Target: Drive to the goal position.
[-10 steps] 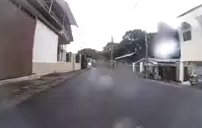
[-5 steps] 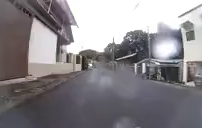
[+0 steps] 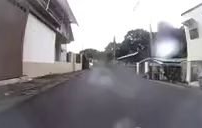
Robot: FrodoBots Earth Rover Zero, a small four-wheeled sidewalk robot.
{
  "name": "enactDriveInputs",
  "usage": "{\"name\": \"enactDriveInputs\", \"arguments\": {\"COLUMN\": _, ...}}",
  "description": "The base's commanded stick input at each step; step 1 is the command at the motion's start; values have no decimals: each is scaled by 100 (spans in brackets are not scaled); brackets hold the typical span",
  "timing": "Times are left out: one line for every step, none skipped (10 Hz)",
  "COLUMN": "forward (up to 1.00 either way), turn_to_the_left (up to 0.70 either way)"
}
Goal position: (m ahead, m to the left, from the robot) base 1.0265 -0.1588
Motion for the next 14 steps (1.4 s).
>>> {"name": "enactDriveInputs", "arguments": {"forward": 70, "turn_to_the_left": 0}}
{"name": "enactDriveInputs", "arguments": {"forward": 70, "turn_to_the_left": 0}}
{"name": "enactDriveInputs", "arguments": {"forward": 70, "turn_to_the_left": 0}}
{"name": "enactDriveInputs", "arguments": {"forward": 70, "turn_to_the_left": 0}}
{"name": "enactDriveInputs", "arguments": {"forward": 70, "turn_to_the_left": 0}}
{"name": "enactDriveInputs", "arguments": {"forward": 70, "turn_to_the_left": 0}}
{"name": "enactDriveInputs", "arguments": {"forward": 70, "turn_to_the_left": 0}}
{"name": "enactDriveInputs", "arguments": {"forward": 70, "turn_to_the_left": 0}}
{"name": "enactDriveInputs", "arguments": {"forward": 70, "turn_to_the_left": 0}}
{"name": "enactDriveInputs", "arguments": {"forward": 70, "turn_to_the_left": 0}}
{"name": "enactDriveInputs", "arguments": {"forward": 70, "turn_to_the_left": 0}}
{"name": "enactDriveInputs", "arguments": {"forward": 70, "turn_to_the_left": 0}}
{"name": "enactDriveInputs", "arguments": {"forward": 17, "turn_to_the_left": 0}}
{"name": "enactDriveInputs", "arguments": {"forward": 0, "turn_to_the_left": 0}}
